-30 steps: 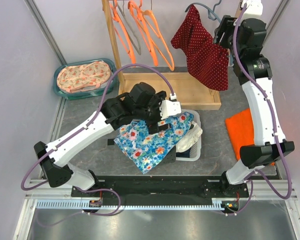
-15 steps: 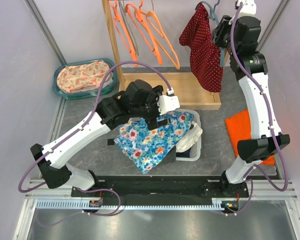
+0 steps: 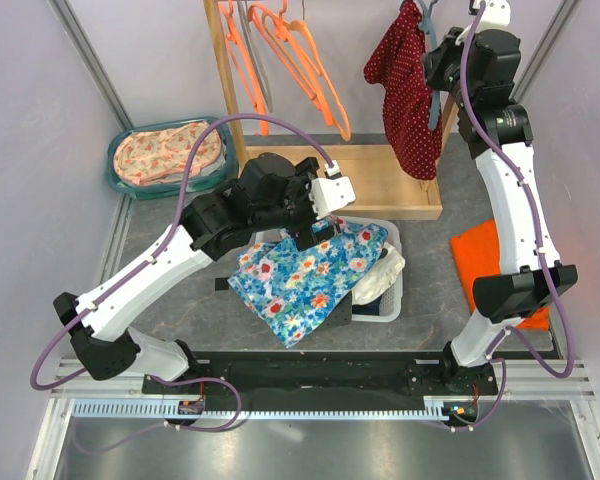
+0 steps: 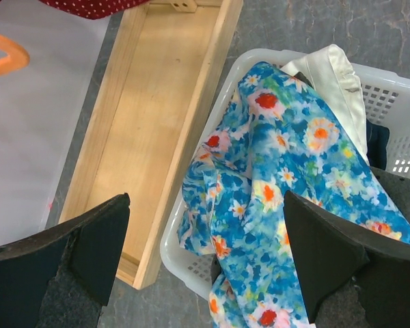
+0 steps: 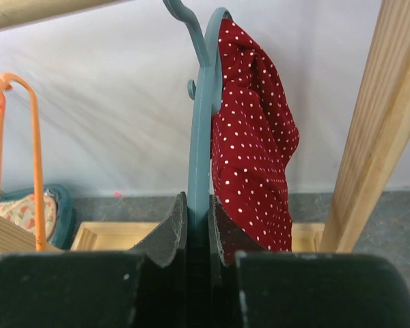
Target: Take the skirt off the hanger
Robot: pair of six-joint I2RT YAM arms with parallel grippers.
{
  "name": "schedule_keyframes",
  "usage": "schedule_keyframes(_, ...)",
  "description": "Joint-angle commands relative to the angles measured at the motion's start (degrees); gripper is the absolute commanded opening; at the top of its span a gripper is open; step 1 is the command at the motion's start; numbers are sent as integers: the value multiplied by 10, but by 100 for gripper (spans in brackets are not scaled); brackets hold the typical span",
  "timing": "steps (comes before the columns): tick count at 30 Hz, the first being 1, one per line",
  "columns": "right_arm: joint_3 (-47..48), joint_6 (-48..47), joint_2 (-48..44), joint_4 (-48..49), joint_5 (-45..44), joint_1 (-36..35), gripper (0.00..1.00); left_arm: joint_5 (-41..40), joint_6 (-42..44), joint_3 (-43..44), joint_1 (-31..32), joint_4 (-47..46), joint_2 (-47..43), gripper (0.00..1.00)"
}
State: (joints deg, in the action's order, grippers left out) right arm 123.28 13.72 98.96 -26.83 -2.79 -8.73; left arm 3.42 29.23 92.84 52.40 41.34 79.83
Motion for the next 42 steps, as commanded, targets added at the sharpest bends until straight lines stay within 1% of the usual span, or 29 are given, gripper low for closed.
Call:
schedule_keyframes(1, -4, 2, -43, 138, 15, 0, 0, -14, -30, 16, -6, -32, -19, 100)
schedule_keyframes(2, -2, 2, -46, 156, 16, 1, 0, -13, -31, 15, -9, -33, -19, 100)
schedule_keyframes(5, 14, 1, -52, 167, 24, 0, 0, -11, -35, 11, -11, -35, -20, 100)
schedule_keyframes(8, 26, 3, -57, 151, 27, 1, 0, -1, -44, 14, -15, -35, -21, 100)
schedule_keyframes(11, -28, 8, -98, 144, 61, 1, 0, 5, -51, 21, -15, -35, -22, 100)
schedule_keyframes(12, -76, 9, -132, 147, 68, 0, 0, 6, -56, 23, -16, -35, -24, 100)
schedule_keyframes(14, -130, 1, -173, 164, 82, 1, 0, 12, -59, 30, -17, -35, -26, 100)
schedule_keyframes(15, -171, -4, -208, 167, 81, 0, 0, 12, -60, 32, -17, -35, -27, 100)
schedule_keyframes(19, -193, -23, -249, 140, 73, 1, 0, 12, -61, 43, -17, -35, -25, 100)
schedule_keyframes(23, -257, -11, -305, 137, 73, 0, 0, 12, -70, 52, -17, -35, -29, 100)
schedule_keyframes(25, -265, -1, -329, 103, 82, 1, 0, 13, -77, 60, -17, -35, -33, 100)
schedule_keyframes(28, -293, 14, -370, 66, 127, 0, 0, 31, -88, 87, -17, -35, -29, 100)
schedule_keyframes(33, -369, 30, -498, 16, 165, 1, 0, 32, -125, 160, -17, -36, -6, 100)
schedule_keyframes(34, -381, 36, -520, 0, 166, 0, 0, 30, -131, 166, -18, -42, -1, 100)
schedule_keyframes(35, -405, 46, -564, -5, 176, 0, 0, 29, -138, 171, -18, -47, 8, 100)
schedule_keyframes(37, -419, 54, -602, -26, 190, -1, 0, 18, -143, 186, -18, -57, 22, 100)
schedule_keyframes(38, -414, 53, -626, -39, 198, -1, 0, 11, -144, 190, -18, -64, 28, 100)
schedule_keyframes(40, -398, 52, -643, -77, 197, -14, 0, 4, -141, 206, -19, -69, 52, 100)
schedule_keyframes(42, -357, 47, -646, -103, 202, -20, 0, 24, -139, 231, -19, -63, 78, 100)
